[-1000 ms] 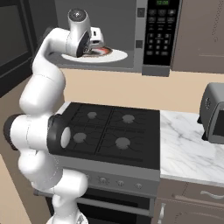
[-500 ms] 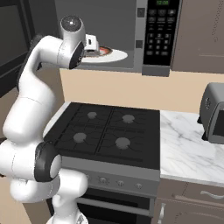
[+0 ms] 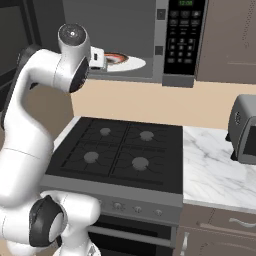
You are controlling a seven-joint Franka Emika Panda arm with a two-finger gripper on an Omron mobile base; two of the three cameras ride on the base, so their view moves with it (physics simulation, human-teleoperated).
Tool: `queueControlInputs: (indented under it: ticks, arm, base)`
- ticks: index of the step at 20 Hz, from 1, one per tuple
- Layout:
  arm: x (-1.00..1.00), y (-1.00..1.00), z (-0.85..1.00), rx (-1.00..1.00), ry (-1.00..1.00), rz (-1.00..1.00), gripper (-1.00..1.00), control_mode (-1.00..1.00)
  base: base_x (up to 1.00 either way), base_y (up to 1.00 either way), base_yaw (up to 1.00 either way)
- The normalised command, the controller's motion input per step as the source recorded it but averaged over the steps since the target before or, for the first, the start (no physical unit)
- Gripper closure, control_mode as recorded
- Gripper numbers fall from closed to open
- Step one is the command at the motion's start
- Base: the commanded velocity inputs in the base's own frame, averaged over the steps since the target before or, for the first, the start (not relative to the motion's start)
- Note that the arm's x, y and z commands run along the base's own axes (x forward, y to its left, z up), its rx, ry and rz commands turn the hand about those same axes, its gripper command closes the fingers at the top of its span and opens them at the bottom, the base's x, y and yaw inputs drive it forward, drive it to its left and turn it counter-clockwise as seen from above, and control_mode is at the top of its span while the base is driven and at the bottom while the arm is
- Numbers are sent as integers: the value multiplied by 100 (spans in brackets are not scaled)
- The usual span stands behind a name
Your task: Retrieve the reheated potato from the microwave, then place the potato, cheese, and condiment on the cutting board.
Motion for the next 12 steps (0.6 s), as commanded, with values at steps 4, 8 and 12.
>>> queueControlInputs:
  ticks: [4, 8, 12]
  arm:
    - [-87, -5, 0, 1, 0, 0, 100, -100]
    - [-88, -4, 0, 1, 0, 0, 100, -100]
    - [-91, -3, -1, 1, 0, 0, 100, -100]
  base:
    - [0, 0, 0]
    - [0, 0, 0]
    - [0, 0, 0]
